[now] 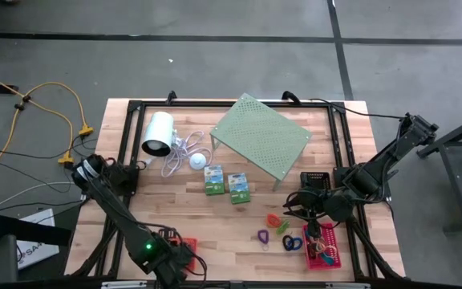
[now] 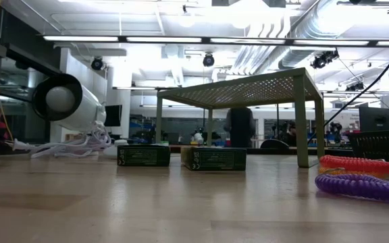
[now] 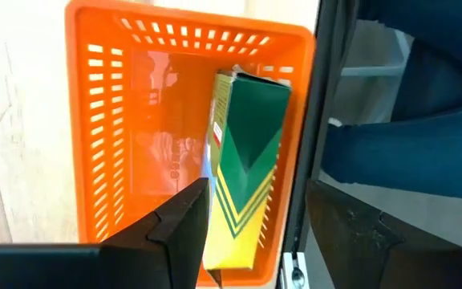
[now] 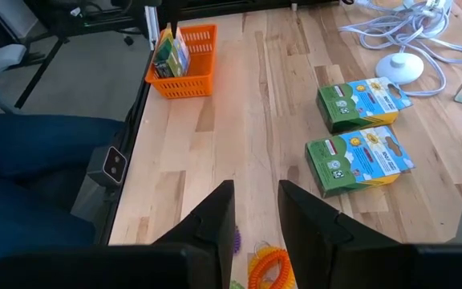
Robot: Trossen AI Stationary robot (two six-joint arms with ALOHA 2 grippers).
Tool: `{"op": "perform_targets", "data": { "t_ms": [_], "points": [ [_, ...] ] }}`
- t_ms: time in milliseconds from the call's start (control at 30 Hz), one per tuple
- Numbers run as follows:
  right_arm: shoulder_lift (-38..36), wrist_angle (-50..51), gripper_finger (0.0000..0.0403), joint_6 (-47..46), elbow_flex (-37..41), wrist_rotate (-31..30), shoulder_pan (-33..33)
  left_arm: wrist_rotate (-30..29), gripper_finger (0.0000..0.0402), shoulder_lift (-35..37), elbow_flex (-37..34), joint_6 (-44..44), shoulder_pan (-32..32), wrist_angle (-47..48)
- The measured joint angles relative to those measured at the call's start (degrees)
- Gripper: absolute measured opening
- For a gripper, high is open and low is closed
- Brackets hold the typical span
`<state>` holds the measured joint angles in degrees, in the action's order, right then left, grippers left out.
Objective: Pick & Place Office Desk Supplies
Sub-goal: Put the left crayon box into the orange bin
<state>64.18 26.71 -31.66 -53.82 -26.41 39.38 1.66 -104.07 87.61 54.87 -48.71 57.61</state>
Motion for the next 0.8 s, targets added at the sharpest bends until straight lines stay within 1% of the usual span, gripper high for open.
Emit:
{"op": "perform_targets", "data": {
  "t_ms": [167, 467, 800],
  "points": [
    [0.0, 0.0, 0.0086, 0.0, 0.0, 0.0, 0.0, -1.1, 0.0201, 1.4, 0.0, 0.0, 0.0, 0.6],
    [0.0, 0.0, 0.0086, 0.0, 0.0, 0.0, 0.0, -1.9, 0.0201, 1.4, 0.0, -0.7, 0.8, 1.5],
    [0.0, 0.0, 0.0086, 0.0, 0.0, 0.0, 0.0, -1.9, 0.0201, 1.4, 0.0, -14.7, 7.1, 1.5]
  ]
}}
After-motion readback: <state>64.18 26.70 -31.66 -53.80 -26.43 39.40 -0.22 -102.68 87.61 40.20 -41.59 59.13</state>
